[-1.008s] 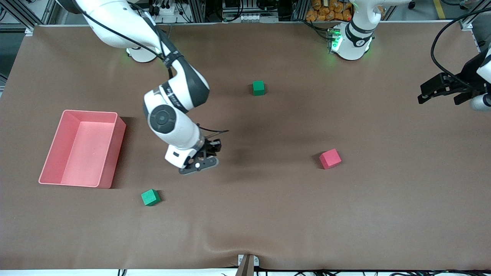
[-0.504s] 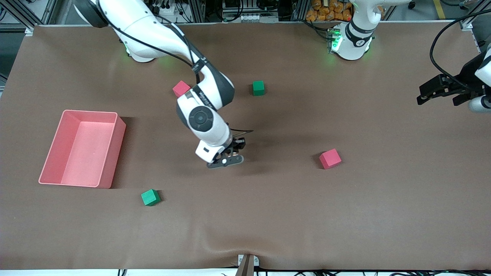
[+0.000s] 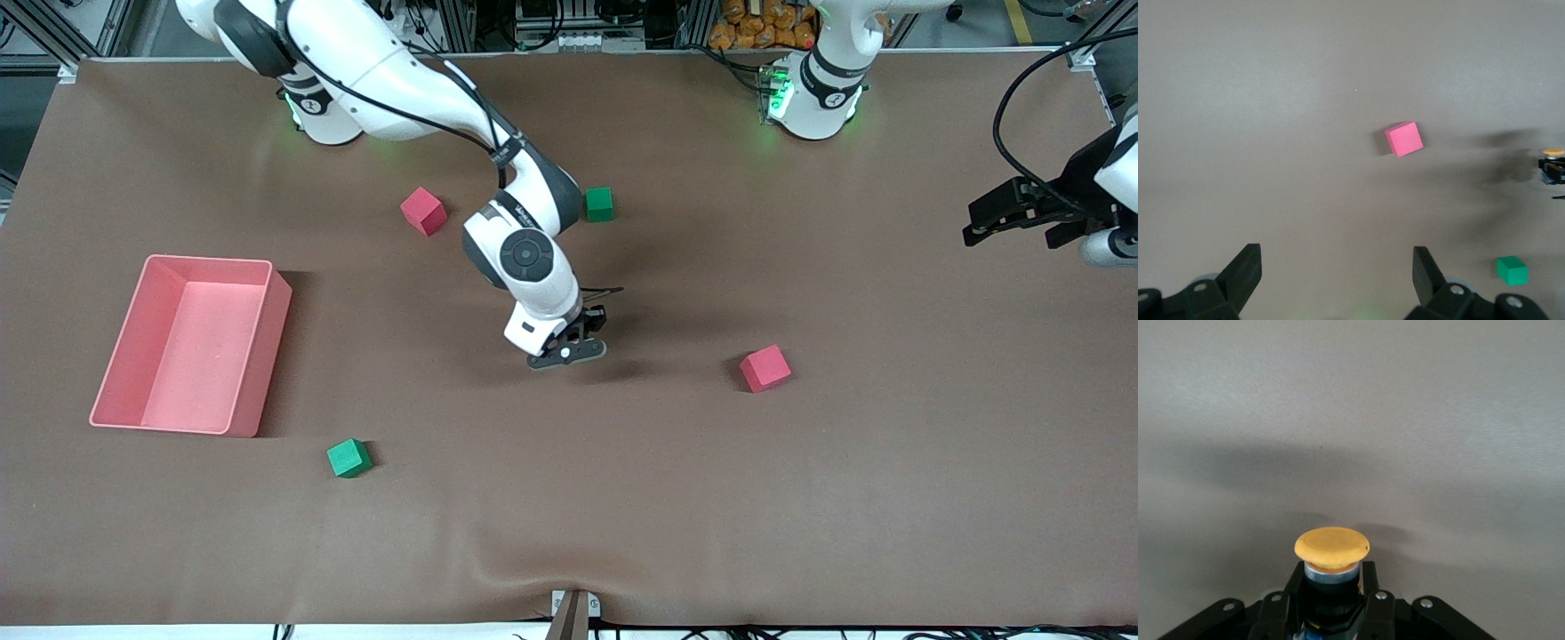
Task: Place and upright button with both arms
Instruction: 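Lift the button out of the tray with the right gripper toward table center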
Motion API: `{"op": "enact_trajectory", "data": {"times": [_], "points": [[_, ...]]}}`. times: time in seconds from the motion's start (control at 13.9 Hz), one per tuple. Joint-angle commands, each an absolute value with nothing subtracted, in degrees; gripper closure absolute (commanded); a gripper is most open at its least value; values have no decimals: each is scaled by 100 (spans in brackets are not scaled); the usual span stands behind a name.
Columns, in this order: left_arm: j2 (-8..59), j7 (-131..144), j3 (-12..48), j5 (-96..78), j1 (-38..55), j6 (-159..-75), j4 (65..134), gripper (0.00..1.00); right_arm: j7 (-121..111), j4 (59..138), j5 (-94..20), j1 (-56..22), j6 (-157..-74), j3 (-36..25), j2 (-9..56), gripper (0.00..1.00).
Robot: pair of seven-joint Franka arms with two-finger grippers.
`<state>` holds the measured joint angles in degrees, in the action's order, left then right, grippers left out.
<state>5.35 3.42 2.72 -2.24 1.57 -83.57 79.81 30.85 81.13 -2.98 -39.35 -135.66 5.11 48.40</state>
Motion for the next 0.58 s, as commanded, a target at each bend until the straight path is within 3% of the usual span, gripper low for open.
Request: {"op": "enact_trajectory", "data": {"times": [0.0,0.14,0.5], "points": [[624,422,299,-316,176,-8394,7963,0,3261,7875,-141,-4061,-13641,361,5071,55],[642,422,351,-316,193,-8394,7954,0,3287,7884,-18,-4139,-13641,256,5071,0],[878,343,352,-141,491,-8411,7919,0,3506,7892,-26,-4035,-13457,176,4791,0]]}}
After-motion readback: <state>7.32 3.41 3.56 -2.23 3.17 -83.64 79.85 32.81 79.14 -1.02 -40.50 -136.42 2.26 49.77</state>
